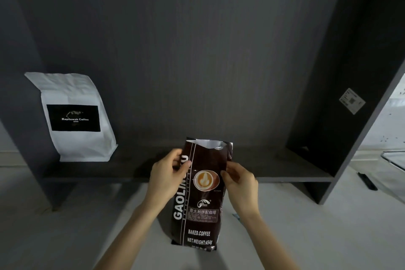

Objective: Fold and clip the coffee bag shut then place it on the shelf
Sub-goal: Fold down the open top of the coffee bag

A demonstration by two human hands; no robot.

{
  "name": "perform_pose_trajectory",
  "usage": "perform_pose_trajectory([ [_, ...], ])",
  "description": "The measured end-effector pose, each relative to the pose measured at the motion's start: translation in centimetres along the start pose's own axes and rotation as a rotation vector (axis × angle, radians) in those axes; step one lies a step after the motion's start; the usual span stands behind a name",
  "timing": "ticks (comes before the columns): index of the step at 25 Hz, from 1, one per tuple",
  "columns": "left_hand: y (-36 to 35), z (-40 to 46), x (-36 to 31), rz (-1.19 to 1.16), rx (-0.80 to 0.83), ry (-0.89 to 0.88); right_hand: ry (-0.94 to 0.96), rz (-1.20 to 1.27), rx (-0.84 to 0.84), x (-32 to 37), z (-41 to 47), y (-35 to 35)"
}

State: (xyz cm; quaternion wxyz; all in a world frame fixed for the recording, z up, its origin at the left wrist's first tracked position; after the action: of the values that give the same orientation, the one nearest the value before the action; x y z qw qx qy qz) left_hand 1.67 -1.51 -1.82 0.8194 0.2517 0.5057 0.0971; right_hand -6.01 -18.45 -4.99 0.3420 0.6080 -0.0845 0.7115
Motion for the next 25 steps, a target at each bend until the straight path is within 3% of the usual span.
perform_pose_trajectory([
  [10, 3.0, -4.7, 0.0, -0.198, -0.242, 0.088, 0.001, 0.137, -0.033, 0.9, -3.2, 1.1],
  [18, 1.4, -6.7, 2.1, -0.544, -0.098, 0.215, -0.094, 0.208, -0.042, -0.8, -4.2, 2.2],
  [25, 1.3, -6.5, 2.1, -0.470, -0.048, 0.149, -0.088, 0.214, 0.003, -0.9, -4.2, 1.8],
])
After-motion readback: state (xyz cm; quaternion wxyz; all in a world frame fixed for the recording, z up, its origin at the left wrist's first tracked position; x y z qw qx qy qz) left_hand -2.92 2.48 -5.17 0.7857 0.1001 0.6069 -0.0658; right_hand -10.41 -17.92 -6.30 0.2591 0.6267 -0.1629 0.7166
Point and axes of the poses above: each hand's wrist, its own z-axis towards the middle knuckle, its own y-axis out of the back of the hand, x = y × z, the point moved 7 cm from there along z, towards the middle knuckle, and after that the axes turned 2 degrees about x, right-handed, at the moved point
